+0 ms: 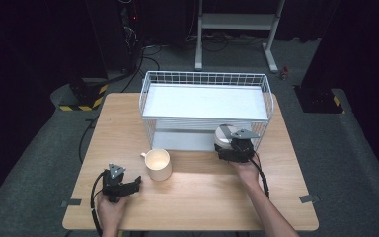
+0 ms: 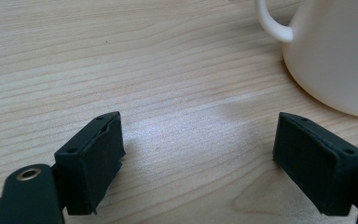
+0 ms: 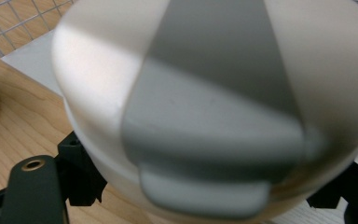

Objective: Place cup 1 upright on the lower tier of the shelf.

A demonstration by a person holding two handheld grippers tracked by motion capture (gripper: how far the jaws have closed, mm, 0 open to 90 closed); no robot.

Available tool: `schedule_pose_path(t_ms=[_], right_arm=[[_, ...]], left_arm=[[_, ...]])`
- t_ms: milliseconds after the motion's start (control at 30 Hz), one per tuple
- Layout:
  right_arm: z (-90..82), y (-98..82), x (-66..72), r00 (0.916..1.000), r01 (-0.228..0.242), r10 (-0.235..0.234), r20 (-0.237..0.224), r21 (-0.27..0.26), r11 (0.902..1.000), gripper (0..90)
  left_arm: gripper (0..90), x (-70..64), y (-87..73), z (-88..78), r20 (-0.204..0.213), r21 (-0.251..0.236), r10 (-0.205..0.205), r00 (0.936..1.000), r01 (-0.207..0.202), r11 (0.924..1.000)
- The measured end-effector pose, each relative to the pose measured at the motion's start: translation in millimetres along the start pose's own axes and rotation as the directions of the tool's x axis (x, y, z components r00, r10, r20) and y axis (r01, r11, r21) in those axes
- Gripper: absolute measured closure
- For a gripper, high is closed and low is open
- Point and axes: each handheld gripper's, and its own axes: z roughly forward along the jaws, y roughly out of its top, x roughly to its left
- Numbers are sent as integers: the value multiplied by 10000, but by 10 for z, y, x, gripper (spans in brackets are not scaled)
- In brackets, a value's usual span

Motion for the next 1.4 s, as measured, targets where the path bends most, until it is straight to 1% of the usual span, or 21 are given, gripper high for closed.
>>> schedule_pose_path(t_ms=[100, 233, 333, 400, 533, 633, 800, 833, 933, 1100, 1267, 1300, 1333, 1367, 1400], right_arm=[[25, 2, -16, 10000, 92, -91, 38, -108, 9999, 188], [51, 41, -23, 9998, 131, -132, 143, 76, 9999, 187], [74, 66, -35, 9998, 89, -91, 161, 129, 9999, 187], [87, 76, -45, 9997, 160, -162, 184, 140, 9998, 187], [130, 71, -63, 9995, 155, -153, 261, -86, 9998, 187], [140, 69, -60, 9994, 106, -102, 327, -106, 9999, 187], [144, 67, -82, 9995, 208, -205, 232, -125, 9997, 183], [144, 68, -81, 9997, 140, -138, 222, -109, 9998, 182], [143, 68, -81, 9996, 138, -136, 243, -84, 9999, 164], [137, 55, -93, 9993, -248, 242, 271, 209, 9995, 114], [128, 45, -99, 9997, -114, 108, 212, 271, 9996, 104], [124, 41, -92, 9996, -190, 183, 216, 305, 9994, 103], [115, 33, -94, 9997, -118, 112, 201, 278, 9995, 104], [104, 24, -85, 9997, -203, 198, 172, 295, 9994, 104], [99, 14, -88, 9998, -125, 120, 172, 297, 9995, 104]], left_arm=[[166, 0, 0, 0, 1, 1, -3, 10000, 3, 10000], [166, 1, 0, -1, 6, 16, 3, 10000, -3, 10000], [166, 1, 1, -1, -1, 13, -7, 10000, 7, 10000], [166, 2, 1, -1, -2, 15, -3, 10000, 3, 10000], [166, 2, 1, -1, -1, 14, -4, 10000, 4, 10000], [166, 1, 1, -1, -2, 14, -7, 10000, 7, 10000], [166, 2, 1, -1, 1, 16, -5, 10000, 5, 10000], [166, 2, 1, -1, -1, 15, -5, 10000, 5, 10000], [166, 2, 1, -1, 1, 14, -7, 10000, 7, 10000], [166, 1, 0, -1, -3, 15, -5, 10000, 5, 10000], [166, 1, 0, -1, -3, 13, -9, 10000, 9, 10000], [166, 1, 0, -1, -1, 15, -5, 10000, 5, 10000], [166, 1, 0, -1, -1, 15, -6, 10000, 6, 10000], [166, 1, 0, -1, -3, 15, -6, 10000, 6, 10000], [166, 1, 0, -1, -2, 16, -5, 10000, 5, 10000]])
